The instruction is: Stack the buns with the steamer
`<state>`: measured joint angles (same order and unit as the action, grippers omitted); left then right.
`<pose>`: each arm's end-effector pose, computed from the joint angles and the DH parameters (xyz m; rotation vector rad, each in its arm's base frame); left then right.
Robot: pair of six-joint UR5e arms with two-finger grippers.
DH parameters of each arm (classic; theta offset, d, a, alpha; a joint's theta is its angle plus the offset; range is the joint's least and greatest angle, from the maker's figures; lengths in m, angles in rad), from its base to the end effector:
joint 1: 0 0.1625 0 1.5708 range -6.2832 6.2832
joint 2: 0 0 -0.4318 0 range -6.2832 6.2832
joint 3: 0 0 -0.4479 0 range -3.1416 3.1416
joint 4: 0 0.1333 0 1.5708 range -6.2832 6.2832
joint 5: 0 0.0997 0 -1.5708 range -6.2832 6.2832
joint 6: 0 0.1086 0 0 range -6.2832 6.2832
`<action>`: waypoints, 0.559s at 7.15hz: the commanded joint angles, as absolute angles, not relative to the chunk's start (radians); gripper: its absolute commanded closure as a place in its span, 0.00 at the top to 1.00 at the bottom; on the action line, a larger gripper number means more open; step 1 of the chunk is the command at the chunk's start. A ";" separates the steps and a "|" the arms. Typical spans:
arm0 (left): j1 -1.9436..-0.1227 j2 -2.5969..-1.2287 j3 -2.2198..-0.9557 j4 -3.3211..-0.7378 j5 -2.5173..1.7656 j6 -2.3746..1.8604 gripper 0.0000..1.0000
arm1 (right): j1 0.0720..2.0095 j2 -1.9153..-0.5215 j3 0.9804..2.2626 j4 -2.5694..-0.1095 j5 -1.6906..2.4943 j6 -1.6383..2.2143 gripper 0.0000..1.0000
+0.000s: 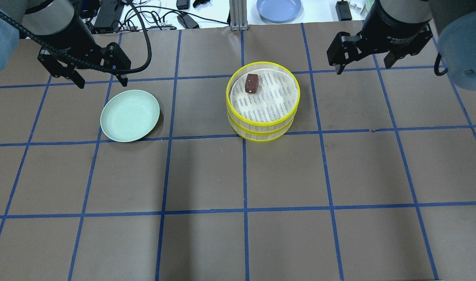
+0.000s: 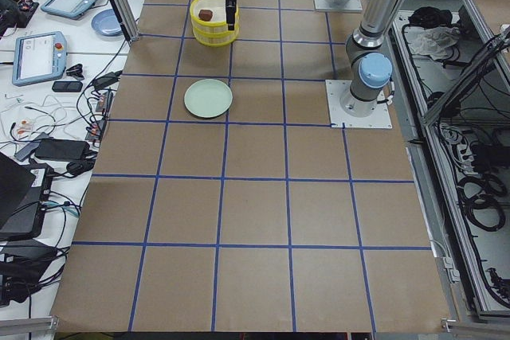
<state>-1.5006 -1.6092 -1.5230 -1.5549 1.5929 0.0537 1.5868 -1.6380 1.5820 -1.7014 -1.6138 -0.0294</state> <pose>-0.0908 -0.5747 0.4922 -0.0262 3.1176 -0.0372 0.1372 -0.5342 0.5303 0.0638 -3.0834 0.2881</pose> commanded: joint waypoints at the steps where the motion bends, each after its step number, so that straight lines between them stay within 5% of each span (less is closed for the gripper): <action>1: -1.490 -1.612 -1.525 -1.560 1.592 0.054 1.00 | 1.574 -1.635 1.589 -1.700 -1.611 -0.028 1.00; 4: -1.488 -1.618 -1.531 -1.552 1.594 0.054 1.00 | 1.574 -1.614 1.591 -1.690 -1.603 -0.028 1.00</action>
